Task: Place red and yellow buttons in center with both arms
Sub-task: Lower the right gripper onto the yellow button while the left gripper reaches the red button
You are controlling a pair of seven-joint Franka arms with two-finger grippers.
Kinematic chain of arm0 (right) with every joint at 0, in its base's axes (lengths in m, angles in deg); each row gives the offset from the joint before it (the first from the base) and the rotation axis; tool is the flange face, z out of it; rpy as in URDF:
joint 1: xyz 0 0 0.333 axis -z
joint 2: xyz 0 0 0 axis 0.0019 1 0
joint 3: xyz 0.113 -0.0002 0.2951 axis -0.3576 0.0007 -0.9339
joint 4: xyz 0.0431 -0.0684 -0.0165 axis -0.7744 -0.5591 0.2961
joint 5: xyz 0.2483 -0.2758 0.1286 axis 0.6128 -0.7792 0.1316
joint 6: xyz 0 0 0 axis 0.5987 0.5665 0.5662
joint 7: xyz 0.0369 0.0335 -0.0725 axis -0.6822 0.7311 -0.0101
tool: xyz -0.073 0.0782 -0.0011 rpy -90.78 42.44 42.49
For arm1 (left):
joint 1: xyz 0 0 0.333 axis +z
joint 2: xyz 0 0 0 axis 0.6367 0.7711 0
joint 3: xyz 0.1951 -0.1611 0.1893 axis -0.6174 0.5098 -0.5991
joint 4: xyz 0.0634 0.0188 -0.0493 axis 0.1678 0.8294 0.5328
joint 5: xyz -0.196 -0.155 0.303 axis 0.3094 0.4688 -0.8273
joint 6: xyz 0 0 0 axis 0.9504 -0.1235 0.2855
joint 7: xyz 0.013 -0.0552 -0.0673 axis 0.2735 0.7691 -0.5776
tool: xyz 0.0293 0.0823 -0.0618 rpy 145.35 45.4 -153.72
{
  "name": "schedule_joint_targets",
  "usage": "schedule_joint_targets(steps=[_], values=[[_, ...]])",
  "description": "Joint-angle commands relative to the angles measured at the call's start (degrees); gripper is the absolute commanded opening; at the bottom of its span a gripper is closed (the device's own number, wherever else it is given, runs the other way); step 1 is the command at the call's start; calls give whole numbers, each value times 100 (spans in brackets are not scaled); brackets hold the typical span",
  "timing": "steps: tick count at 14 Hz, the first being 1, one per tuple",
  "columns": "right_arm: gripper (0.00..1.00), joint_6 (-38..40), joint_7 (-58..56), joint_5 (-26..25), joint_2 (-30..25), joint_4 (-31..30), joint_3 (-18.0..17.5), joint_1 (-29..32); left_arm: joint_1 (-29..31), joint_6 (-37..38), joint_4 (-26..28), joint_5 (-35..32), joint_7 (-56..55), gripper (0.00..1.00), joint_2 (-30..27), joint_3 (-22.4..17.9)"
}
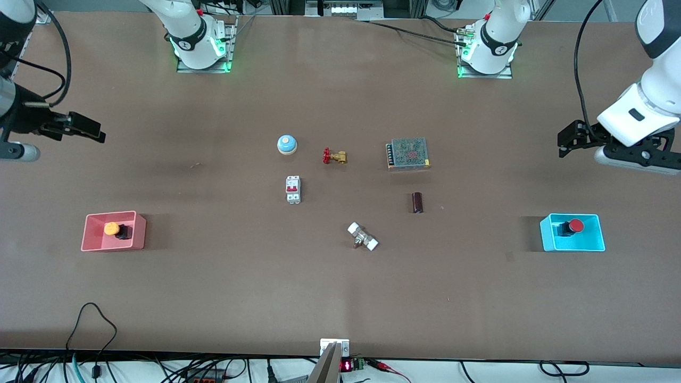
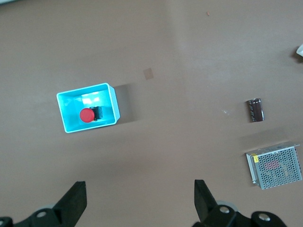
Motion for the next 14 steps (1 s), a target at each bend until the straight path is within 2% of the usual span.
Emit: schedule_joint_targets(steps=[1, 3, 5, 7, 9, 11, 14], values=[[100, -165, -127, -43, 276, 42, -44, 92, 32, 191, -638, 20, -198, 100, 620, -44], [100, -682, -302, -105, 470, -98, -35, 224, 215, 201, -832, -33, -137, 100, 1000, -210], [100, -1192, -513, -316, 741, -134, -44, 338, 497, -96, -842, -68, -14, 100, 1368, -229], [100, -1867, -566, -579, 909, -387, -44, 426, 585, -868, -789, -514, -40, 100, 1737, -237], [100, -2903, -776, -677, 1015, -983, -62, 715, 821, -1588, -755, -710, -58, 100, 2194, -237], [100, -3966, -1171, -677, 1146, -1476, -71, 804, 971, -2004, -588, -701, -102, 100, 2511, -237], [100, -4647, -1436, -668, 1542, -1523, -71, 945, 1174, -2845, -1, -684, -102, 100, 2635, -237]])
